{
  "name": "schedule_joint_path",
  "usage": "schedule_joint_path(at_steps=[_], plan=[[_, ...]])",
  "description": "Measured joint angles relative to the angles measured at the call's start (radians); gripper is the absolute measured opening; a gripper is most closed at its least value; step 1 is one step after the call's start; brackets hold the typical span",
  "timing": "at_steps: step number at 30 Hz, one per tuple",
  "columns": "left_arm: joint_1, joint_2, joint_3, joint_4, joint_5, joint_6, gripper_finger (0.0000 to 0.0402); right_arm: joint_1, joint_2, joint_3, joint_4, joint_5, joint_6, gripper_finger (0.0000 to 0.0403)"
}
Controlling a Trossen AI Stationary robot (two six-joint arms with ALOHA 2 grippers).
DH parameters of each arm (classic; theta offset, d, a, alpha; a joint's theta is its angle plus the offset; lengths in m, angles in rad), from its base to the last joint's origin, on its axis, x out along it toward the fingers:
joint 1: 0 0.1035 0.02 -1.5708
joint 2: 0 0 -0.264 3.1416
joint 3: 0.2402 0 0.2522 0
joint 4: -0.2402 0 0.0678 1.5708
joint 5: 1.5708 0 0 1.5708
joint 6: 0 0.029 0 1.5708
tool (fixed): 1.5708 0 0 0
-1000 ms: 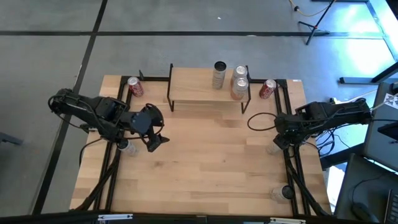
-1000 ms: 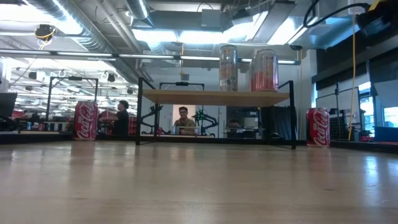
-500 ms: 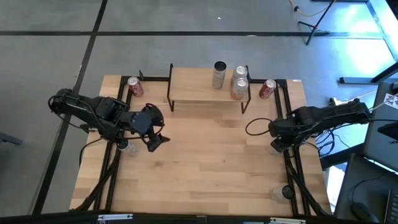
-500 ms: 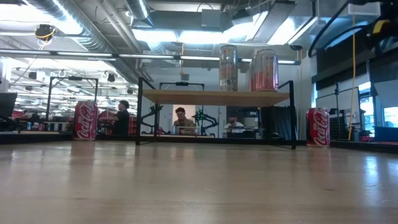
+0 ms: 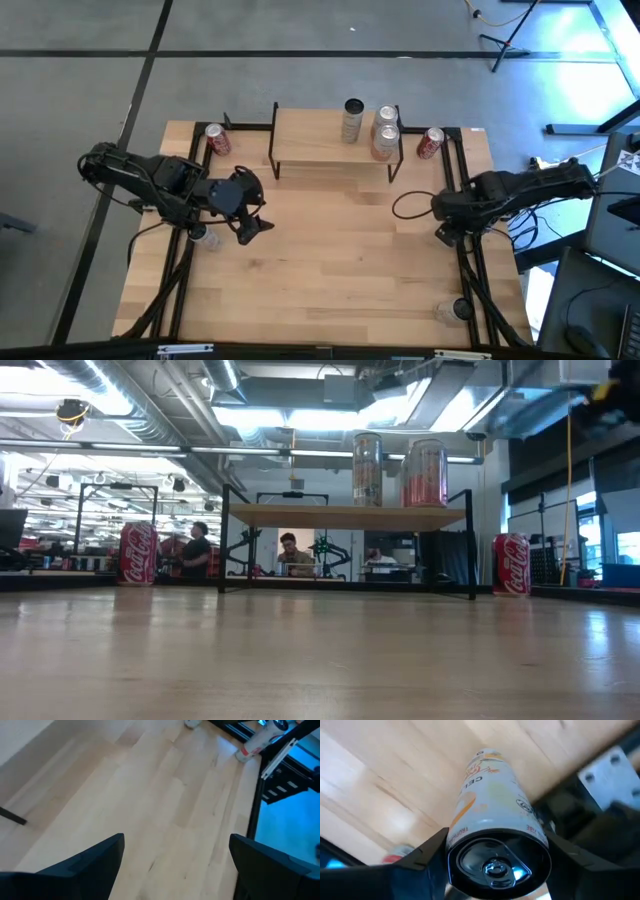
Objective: Place canned beverage on shelf
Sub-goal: Put the top right white and yellow soda can on the shelf aligned with the other white and yellow soda can
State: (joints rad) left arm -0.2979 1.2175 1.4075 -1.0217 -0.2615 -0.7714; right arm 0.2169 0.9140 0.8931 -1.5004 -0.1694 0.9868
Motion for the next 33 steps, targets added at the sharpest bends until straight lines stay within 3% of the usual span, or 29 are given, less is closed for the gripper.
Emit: schedule_joint_path(at_steps=[6, 12, 22, 33], plan=[[-0.026, 0.000, 0.000, 0.012, -0.006, 0.016, 0.0357, 0.000, 0.075, 0.118, 0.169, 0.012, -0.160, 0.0227], [-0.069, 0.011, 0.000, 0.013, -0.012, 0.018, 0.0357, 0.000, 0.263, 0.290, 0.337, 0.095, -0.476, 0.0227], [-0.088, 0.019, 0.000, 0.013, 0.016, -0.010, 0.0357, -0.001, 0.688, 0.696, 0.129, 0.195, -0.931, 0.0227], [-0.088, 0.019, 0.000, 0.019, -0.025, 0.012, 0.0357, -0.001, 0.921, 0.774, 0.109, 0.178, -1.102, 0.0227]])
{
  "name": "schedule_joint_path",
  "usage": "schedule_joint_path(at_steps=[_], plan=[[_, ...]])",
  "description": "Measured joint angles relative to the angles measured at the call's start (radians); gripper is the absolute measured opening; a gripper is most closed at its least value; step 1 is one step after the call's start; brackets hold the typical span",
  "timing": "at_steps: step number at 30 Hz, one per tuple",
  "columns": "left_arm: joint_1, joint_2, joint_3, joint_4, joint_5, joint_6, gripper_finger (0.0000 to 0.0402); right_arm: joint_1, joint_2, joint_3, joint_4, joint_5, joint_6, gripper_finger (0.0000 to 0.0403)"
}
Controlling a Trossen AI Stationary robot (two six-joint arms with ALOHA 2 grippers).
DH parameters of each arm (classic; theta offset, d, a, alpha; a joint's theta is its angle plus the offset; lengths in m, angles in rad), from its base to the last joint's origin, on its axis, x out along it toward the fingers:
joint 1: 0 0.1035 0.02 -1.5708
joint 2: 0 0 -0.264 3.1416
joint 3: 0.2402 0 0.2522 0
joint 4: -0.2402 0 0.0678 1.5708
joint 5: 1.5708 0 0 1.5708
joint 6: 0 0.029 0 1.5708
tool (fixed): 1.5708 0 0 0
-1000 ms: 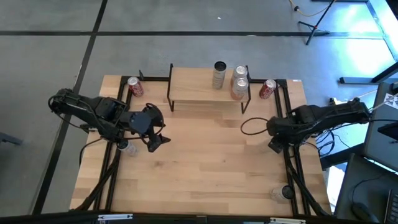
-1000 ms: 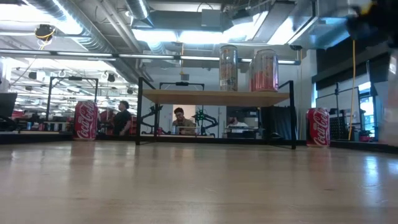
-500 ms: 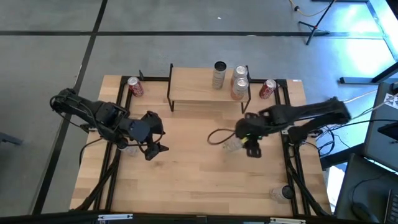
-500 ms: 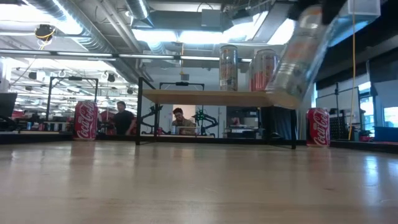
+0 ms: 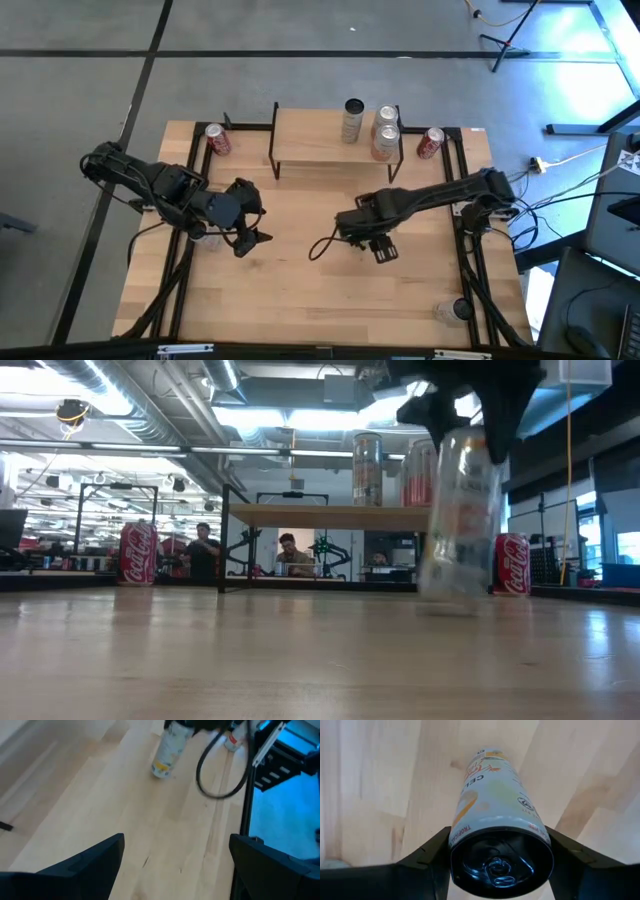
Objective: Place canned beverage on shelf
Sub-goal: Put the top right white and yellow soda can on the shelf aligned with the other white and yellow soda can
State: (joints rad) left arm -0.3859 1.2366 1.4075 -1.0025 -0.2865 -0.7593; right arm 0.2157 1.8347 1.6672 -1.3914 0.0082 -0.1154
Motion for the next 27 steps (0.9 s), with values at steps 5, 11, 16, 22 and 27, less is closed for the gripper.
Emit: schedule_joint_path(at_steps=[5, 11, 16, 22, 27], plan=[[0.000, 0.000, 0.000, 0.013, -0.017, 0.003, 0.0357, 0.000, 0.018, 0.000, -0.004, -0.001, 0.003, 0.0227], [0.000, 0.000, 0.000, 0.013, -0.017, 0.004, 0.0357, 0.000, 0.018, 0.000, -0.001, 0.007, 0.003, 0.0242], [0.000, 0.000, 0.000, 0.018, -0.014, 0.010, 0.0357, 0.000, 0.017, 0.000, 0.009, 0.010, 0.006, 0.0337], [0.000, 0.000, 0.000, 0.018, -0.014, 0.010, 0.0357, 0.000, 0.017, 0.000, 0.031, 0.009, 0.016, 0.0384], [0.000, 0.000, 0.000, 0.018, -0.015, 0.010, 0.0357, 0.001, -0.022, 0.000, -0.005, 0.000, 0.061, 0.0382]])
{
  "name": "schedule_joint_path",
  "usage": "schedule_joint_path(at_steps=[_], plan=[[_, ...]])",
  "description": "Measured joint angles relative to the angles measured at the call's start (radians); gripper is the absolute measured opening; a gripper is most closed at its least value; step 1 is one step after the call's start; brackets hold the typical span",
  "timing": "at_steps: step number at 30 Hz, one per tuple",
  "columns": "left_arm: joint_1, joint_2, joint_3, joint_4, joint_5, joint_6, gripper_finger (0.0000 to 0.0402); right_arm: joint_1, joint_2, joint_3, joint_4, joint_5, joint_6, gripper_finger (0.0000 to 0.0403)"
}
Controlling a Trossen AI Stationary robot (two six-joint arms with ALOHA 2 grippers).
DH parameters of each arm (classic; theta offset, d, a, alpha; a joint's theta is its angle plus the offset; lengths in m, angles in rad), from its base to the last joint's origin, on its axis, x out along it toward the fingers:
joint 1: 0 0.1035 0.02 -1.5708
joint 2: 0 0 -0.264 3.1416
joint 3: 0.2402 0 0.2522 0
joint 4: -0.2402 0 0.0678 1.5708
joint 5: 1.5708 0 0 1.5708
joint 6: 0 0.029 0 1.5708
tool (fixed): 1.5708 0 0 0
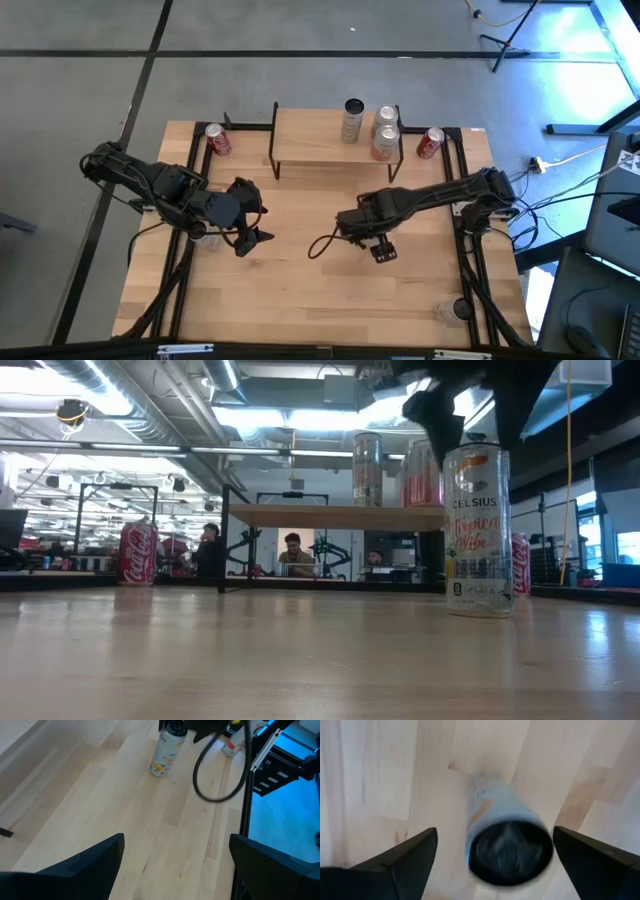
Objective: Place canned beverage on shelf
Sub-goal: Put the top right white and yellow soda can on the shelf aligned with the other white and yellow soda can
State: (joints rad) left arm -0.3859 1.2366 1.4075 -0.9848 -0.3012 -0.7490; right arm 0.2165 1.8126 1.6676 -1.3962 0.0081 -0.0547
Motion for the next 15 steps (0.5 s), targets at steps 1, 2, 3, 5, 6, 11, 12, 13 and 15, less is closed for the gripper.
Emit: schedule_joint_path(at_steps=[1, 2, 3, 5, 6, 11, 12, 13, 15], plan=[[0.000, 0.000, 0.000, 0.000, 0.000, 0.000, 0.0357, 0.000, -0.014, 0.000, -0.015, 0.000, 0.012, 0.0381], [0.000, 0.000, 0.000, 0.000, 0.001, 0.000, 0.0357, 0.000, -0.030, 0.000, -0.023, 0.002, 0.033, 0.0379], [0.000, 0.000, 0.000, 0.000, 0.001, 0.000, 0.0357, 0.000, -0.049, 0.000, -0.024, 0.004, 0.061, 0.0378], [0.000, 0.000, 0.000, 0.000, 0.001, 0.000, 0.0357, 0.000, -0.092, 0.000, -0.015, 0.006, 0.124, 0.0379], [0.000, 0.000, 0.000, 0.000, -0.001, 0.000, 0.0357, 0.000, -0.116, 0.000, -0.008, 0.007, 0.151, 0.0379], [0.005, 0.000, 0.000, -0.001, -0.007, 0.001, 0.0357, 0.032, -0.256, -0.040, 0.053, 0.120, 0.295, 0.0380], [0.006, 0.000, 0.000, 0.000, -0.005, 0.001, 0.0357, 0.042, -0.290, -0.064, 0.067, 0.157, 0.322, 0.0380], [0.006, 0.000, 0.000, 0.000, -0.003, 0.001, 0.0357, 0.054, -0.322, -0.091, 0.081, 0.193, 0.353, 0.0380], [0.006, 0.000, 0.000, 0.000, -0.003, 0.001, 0.0357, 0.078, -0.394, -0.161, 0.119, 0.267, 0.420, 0.0380]])
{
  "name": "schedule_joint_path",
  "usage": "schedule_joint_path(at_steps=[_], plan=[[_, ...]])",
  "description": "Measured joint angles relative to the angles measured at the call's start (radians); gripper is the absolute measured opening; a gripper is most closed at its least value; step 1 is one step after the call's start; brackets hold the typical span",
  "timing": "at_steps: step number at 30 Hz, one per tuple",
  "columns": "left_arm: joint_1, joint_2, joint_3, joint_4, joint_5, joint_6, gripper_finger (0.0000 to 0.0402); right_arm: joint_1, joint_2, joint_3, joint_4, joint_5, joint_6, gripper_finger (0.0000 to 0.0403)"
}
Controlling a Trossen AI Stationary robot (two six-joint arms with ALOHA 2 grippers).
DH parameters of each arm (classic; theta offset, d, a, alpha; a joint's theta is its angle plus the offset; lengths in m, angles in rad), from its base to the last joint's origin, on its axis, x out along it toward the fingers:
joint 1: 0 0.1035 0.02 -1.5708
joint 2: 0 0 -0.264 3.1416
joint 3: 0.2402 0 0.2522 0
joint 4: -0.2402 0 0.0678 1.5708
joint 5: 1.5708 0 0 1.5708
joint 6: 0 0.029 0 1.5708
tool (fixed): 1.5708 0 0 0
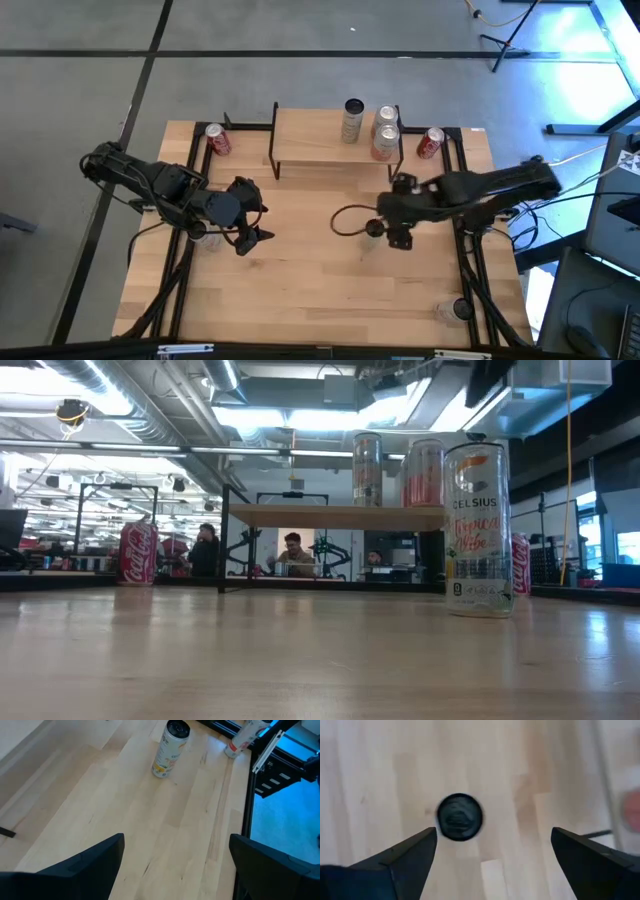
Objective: Place canned beverage on shelf
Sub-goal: Put the top right white and yellow soda can on the shelf aligned with the other white and yellow soda can
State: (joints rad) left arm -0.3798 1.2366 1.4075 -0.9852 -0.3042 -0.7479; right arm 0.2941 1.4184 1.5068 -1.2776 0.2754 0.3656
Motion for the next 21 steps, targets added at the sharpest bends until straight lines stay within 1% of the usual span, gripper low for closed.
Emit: schedule_joint_path(at_steps=[4, 6, 8, 11, 12, 14, 17, 21], plan=[[0.000, 0.000, 0.000, 0.001, 0.000, 0.000, 0.0357, 0.064, -0.145, -0.148, 0.105, 0.087, 0.083, 0.0380], [0.000, 0.000, 0.000, 0.000, 0.003, 0.000, 0.0357, 0.089, -0.204, -0.215, 0.163, 0.086, 0.137, 0.0381], [0.000, 0.000, 0.000, 0.000, 0.007, 0.000, 0.0357, 0.102, -0.239, -0.264, 0.217, 0.048, 0.216, 0.0381], [-0.001, 0.000, 0.000, 0.000, 0.007, -0.001, 0.0357, 0.101, -0.255, -0.308, 0.312, -0.012, 0.335, 0.0381], [-0.001, 0.000, 0.000, 0.000, 0.007, 0.000, 0.0357, 0.099, -0.255, -0.311, 0.322, -0.045, 0.354, 0.0381], [0.000, 0.000, 0.000, 0.000, 0.007, -0.001, 0.0357, 0.099, -0.247, -0.316, 0.320, -0.060, 0.359, 0.0381], [0.000, 0.000, 0.000, 0.000, 0.007, 0.000, 0.0357, 0.117, -0.239, -0.338, 0.322, -0.002, 0.345, 0.0381], [0.000, 0.000, 0.000, 0.000, 0.007, 0.019, 0.0357, 0.137, -0.241, -0.409, 0.369, 0.087, 0.298, 0.0381]])
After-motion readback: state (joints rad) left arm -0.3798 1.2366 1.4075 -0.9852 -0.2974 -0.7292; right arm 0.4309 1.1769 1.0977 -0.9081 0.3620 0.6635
